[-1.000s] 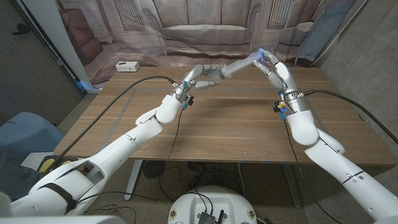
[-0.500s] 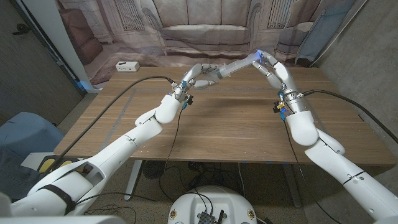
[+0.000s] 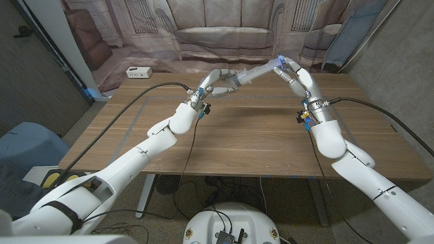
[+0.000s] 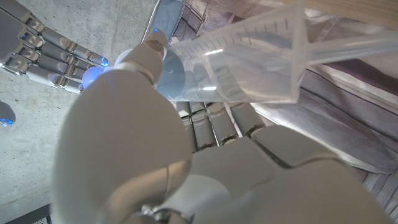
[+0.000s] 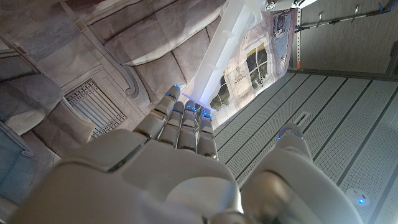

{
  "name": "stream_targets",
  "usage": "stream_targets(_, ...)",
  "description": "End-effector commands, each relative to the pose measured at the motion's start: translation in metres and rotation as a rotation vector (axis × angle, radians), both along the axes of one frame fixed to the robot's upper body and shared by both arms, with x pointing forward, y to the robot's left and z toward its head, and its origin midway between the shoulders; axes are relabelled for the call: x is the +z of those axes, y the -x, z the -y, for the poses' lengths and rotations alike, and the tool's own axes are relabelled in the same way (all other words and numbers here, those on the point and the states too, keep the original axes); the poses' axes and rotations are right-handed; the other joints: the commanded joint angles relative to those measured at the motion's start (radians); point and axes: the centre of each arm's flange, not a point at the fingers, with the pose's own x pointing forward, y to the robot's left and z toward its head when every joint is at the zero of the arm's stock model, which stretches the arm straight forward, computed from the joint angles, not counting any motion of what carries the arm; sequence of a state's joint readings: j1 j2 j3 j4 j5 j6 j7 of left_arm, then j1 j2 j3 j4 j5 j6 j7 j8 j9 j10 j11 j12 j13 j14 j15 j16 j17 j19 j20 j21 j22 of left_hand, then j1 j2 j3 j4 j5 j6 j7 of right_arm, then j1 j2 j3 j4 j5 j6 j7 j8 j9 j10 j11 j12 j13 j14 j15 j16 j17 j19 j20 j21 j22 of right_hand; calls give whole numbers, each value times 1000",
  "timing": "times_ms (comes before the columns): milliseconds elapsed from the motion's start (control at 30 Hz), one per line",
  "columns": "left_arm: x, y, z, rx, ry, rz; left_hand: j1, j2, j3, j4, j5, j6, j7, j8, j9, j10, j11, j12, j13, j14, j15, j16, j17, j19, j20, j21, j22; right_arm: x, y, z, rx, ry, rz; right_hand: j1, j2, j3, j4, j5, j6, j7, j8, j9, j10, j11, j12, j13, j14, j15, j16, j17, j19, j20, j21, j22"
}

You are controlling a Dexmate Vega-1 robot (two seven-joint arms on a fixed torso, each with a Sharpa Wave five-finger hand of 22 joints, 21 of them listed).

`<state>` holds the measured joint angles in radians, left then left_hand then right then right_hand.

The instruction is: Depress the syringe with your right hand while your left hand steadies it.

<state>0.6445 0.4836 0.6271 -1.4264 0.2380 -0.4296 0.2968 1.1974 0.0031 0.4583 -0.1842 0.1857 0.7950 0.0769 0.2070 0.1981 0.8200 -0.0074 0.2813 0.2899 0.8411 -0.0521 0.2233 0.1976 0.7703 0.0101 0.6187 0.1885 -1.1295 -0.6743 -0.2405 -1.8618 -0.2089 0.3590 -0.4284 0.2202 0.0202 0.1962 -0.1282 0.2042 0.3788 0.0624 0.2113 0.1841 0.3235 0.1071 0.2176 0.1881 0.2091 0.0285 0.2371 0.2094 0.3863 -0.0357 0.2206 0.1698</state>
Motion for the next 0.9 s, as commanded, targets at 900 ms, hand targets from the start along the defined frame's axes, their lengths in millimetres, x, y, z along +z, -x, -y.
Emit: stream_targets(900,6,-1,7,-9,-5,5,20,95,25,29,4,15,6,1,2,7,-4,-6,9,59,-50,3,1,7,-13,14,1,-4,-9,-1,29,3,-28,12,12,9,-8,-3,16,0,3,3,16,0,0,3,18,1,3,3,20,2,0,4)
